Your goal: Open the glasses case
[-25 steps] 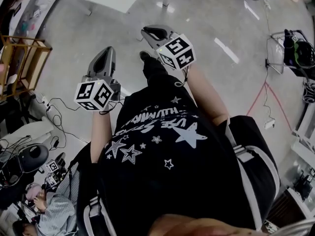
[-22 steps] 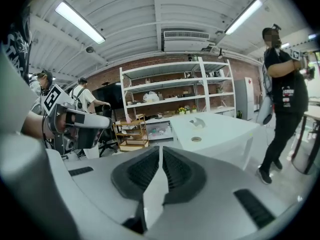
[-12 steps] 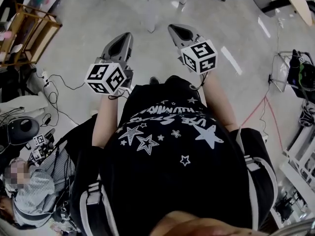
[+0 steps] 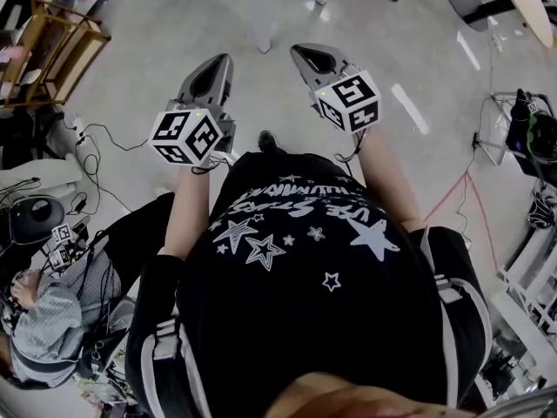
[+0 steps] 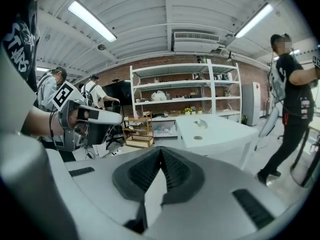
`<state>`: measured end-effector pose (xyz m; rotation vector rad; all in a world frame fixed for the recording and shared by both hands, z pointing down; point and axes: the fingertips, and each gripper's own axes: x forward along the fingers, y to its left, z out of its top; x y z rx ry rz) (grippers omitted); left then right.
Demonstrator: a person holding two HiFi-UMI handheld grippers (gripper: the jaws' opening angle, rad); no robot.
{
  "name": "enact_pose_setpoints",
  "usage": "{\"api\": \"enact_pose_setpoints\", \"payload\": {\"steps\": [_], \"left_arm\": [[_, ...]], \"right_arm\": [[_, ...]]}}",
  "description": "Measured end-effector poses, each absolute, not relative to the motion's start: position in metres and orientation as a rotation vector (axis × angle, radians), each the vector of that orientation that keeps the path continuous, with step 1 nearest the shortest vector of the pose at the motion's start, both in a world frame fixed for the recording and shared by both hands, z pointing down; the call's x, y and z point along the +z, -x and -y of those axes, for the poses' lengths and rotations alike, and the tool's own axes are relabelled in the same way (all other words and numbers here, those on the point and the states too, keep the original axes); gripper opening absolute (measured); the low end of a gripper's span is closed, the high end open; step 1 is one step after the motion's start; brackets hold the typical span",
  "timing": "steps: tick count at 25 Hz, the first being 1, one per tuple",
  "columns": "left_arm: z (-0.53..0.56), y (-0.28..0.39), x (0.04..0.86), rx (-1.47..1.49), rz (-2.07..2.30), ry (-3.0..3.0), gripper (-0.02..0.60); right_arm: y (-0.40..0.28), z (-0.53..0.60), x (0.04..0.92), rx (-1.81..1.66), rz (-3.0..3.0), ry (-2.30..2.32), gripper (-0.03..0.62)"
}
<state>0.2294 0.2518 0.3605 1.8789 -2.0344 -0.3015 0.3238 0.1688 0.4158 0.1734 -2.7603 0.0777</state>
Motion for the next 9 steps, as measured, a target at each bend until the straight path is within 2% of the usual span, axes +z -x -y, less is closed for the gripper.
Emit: {"api": "enact_pose_setpoints", "payload": {"steps": [9], "left_arm": [[-0.262,-0.264,0.356,-0.241,2.063,-1.897,0.012]], "right_arm": [[-0.348,-0.18,0.4,0.062,2.802,-0.164,0.009]]}}
